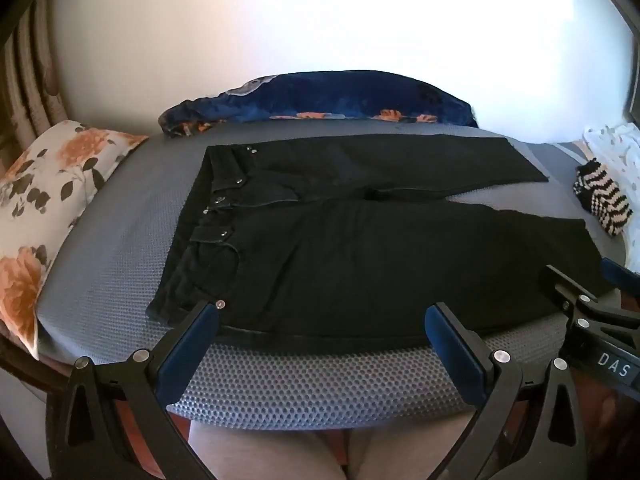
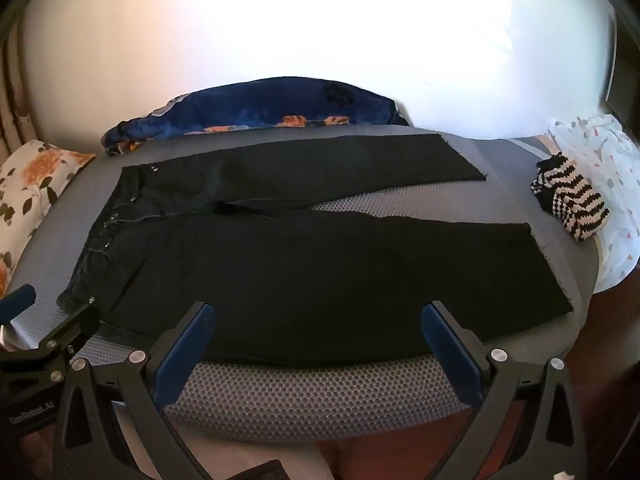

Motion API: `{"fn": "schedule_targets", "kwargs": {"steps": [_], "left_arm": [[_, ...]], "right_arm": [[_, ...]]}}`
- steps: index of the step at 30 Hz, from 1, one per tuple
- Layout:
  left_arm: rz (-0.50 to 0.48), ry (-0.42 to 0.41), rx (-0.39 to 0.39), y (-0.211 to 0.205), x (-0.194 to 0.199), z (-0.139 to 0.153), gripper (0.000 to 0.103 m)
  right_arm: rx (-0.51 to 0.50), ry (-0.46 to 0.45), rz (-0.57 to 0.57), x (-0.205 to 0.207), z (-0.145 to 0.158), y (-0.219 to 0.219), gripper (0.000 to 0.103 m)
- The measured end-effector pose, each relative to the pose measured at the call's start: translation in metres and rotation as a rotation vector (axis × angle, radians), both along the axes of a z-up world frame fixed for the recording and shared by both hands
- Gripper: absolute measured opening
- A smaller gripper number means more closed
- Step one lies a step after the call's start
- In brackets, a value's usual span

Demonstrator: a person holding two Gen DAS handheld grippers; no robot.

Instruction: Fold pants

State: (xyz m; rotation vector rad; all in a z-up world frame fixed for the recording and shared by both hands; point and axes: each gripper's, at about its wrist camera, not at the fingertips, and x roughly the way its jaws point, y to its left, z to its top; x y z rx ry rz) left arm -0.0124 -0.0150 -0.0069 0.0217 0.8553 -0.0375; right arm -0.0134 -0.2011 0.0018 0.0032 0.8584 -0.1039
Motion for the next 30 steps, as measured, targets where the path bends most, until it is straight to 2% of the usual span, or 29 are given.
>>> {"fn": "schedule_targets", "kwargs": {"steps": [15,30], "left_arm": [[-0.032,0.006,0.010,-0.009,0.001,-0.009,0.102],[-0.021,0.010,0.017,-0.010,0.003,-0.015,0.102]], "right_arm": [[0.002,-0.011,-0.006,0.000,-0.001,-0.005,0.102],[0.012,-0.009,-0.001,0.001,-0.005,-0.007,0.102]]}}
